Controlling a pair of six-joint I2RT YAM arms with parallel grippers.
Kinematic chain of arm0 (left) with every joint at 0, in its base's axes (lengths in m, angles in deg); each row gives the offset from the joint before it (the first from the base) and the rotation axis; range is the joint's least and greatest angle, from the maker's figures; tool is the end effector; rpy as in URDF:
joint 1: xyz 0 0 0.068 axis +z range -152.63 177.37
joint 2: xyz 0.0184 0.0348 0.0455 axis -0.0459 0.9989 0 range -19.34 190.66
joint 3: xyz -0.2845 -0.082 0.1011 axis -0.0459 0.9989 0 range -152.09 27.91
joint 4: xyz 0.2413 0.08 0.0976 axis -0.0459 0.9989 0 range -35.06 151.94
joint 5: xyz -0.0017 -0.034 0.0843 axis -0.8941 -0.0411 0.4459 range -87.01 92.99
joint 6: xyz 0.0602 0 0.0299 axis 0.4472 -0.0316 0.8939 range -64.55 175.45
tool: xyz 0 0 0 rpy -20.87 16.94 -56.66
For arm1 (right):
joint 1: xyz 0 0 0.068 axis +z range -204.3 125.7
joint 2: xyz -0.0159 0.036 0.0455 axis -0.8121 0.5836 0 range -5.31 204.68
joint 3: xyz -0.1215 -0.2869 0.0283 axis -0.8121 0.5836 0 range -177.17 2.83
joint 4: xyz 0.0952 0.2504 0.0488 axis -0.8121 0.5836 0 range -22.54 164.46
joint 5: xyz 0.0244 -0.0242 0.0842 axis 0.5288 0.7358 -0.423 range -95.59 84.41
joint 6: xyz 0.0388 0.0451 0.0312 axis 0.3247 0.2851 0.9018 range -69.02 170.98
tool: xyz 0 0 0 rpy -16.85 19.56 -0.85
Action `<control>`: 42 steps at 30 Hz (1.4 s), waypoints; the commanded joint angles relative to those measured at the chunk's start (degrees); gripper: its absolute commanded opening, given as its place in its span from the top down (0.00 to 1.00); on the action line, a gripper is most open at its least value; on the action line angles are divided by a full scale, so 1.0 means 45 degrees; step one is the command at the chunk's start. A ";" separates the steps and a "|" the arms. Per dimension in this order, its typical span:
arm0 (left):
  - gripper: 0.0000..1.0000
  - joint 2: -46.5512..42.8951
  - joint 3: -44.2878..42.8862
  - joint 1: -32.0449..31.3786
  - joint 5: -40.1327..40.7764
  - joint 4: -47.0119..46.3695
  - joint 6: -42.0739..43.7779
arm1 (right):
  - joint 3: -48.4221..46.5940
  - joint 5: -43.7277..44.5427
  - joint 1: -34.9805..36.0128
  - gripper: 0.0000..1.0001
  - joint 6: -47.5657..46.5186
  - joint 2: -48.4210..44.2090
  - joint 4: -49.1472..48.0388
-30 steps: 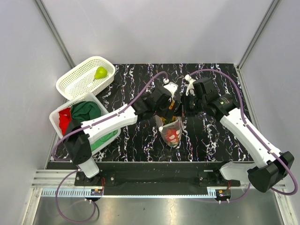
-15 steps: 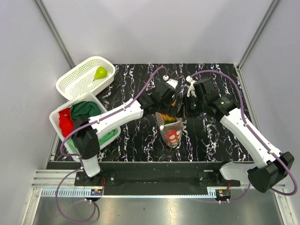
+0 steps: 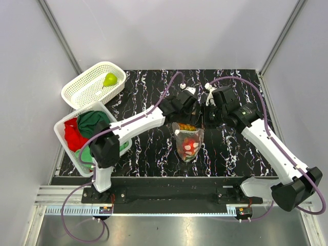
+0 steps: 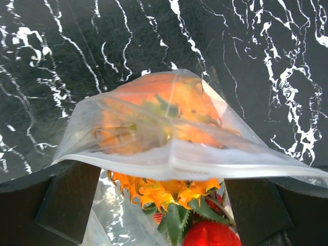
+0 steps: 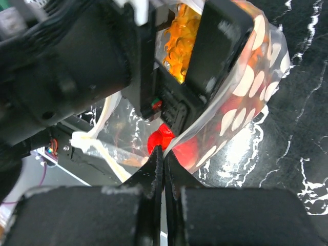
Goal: Open the zip-top bag and remove the fake food
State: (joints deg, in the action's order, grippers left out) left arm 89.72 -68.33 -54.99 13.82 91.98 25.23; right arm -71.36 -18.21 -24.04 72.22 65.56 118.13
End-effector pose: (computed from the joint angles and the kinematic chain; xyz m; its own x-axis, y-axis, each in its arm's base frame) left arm 0.2919 -0.3619 0.3067 -0.7576 0.1729 -0.6294 0.3732 0.9059 -0.2003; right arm 0.2171 0.1403 0.3837 -0.8166 -0.0672 -0.5732 -0.3474 0.8504 0.3952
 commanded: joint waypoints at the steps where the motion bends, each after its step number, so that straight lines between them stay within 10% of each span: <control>1: 0.01 0.0980 -0.0311 0.0092 -0.0571 -0.0145 -0.0433 | 0.0041 0.0401 0.0092 1.00 0.0105 -0.0515 0.0105; 7: 0.09 0.1488 -0.0331 0.0229 -0.1195 -0.0437 -0.0004 | 0.0627 0.0890 0.0092 1.00 0.0340 -0.0632 0.0126; 17: 1.00 0.0123 -0.0311 0.0580 -0.2133 -0.0692 0.1070 | 0.0725 0.1730 0.0014 1.00 0.0515 -0.0944 0.0086; 42: 1.00 -0.6365 0.4183 0.0366 -0.2057 -0.4815 0.2262 | 0.0119 0.1655 -0.0006 1.00 0.0946 -0.0378 -0.0694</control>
State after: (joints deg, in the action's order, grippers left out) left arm 63.66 -50.15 -52.96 4.53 76.99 34.48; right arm -69.17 -9.60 -24.04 76.92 63.79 117.89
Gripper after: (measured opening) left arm 0.008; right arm 0.010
